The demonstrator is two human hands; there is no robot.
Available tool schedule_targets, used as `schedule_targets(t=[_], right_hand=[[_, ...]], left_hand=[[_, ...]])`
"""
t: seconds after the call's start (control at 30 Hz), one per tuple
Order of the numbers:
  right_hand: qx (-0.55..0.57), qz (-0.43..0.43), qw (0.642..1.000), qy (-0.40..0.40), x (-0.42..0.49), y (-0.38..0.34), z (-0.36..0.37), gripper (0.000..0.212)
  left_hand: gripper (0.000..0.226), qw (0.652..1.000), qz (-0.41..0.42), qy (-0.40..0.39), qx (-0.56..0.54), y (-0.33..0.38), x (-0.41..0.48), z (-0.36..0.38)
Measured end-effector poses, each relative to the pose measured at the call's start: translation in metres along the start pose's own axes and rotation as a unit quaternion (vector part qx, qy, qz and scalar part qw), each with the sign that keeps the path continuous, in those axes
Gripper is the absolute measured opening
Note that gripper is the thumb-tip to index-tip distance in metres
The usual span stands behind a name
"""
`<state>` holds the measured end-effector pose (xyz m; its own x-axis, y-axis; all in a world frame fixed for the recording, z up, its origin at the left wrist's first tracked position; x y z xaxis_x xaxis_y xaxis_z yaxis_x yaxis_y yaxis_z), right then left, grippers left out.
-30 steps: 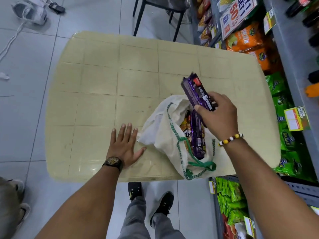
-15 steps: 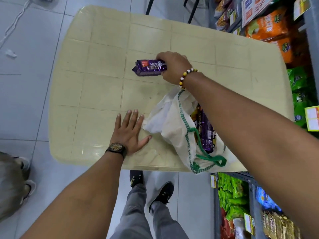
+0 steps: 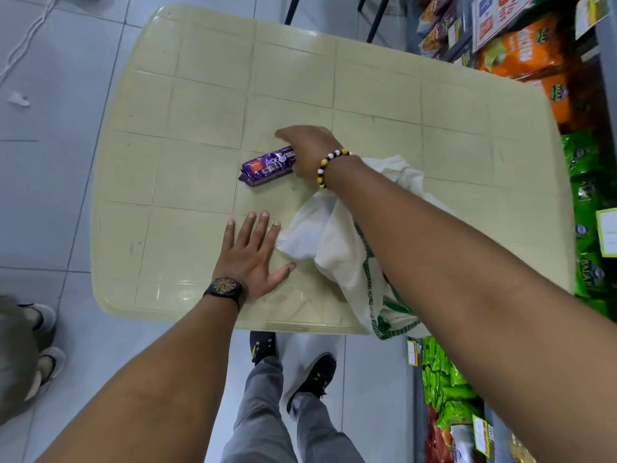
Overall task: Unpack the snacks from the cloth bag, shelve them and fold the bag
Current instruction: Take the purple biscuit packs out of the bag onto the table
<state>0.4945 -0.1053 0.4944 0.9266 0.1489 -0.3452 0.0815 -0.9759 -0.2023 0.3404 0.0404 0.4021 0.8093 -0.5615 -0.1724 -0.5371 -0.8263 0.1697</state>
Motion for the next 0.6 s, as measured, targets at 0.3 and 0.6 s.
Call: schedule_targets(t=[0.3, 0.6], right_hand=[[0.167, 0.110, 0.942, 0.270, -0.184, 0.052, -0.087, 0.043], [0.160, 0.292, 0.924, 0.190, -0.278, 0.073, -0.012, 0.051]], left_hand=[[0.088, 1.000, 0.001, -0.020, 0.010, 0.001, -0.002, -0.002], [0.087, 0.999, 0.003, -0.028, 0.023, 0.002, -0.001, 0.000]])
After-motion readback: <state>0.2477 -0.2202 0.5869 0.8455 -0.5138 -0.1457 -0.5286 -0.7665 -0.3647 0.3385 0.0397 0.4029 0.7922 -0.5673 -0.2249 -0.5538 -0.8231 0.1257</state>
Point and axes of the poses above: each hand's wrist, its own x-axis towards the middle knuckle, its own z-axis out of the palm, y = z × x, the point moved 9 cm from there along x, towards the middle knuckle, and after that the axes turned 2 degrees about -z, right-handed, at the moved point
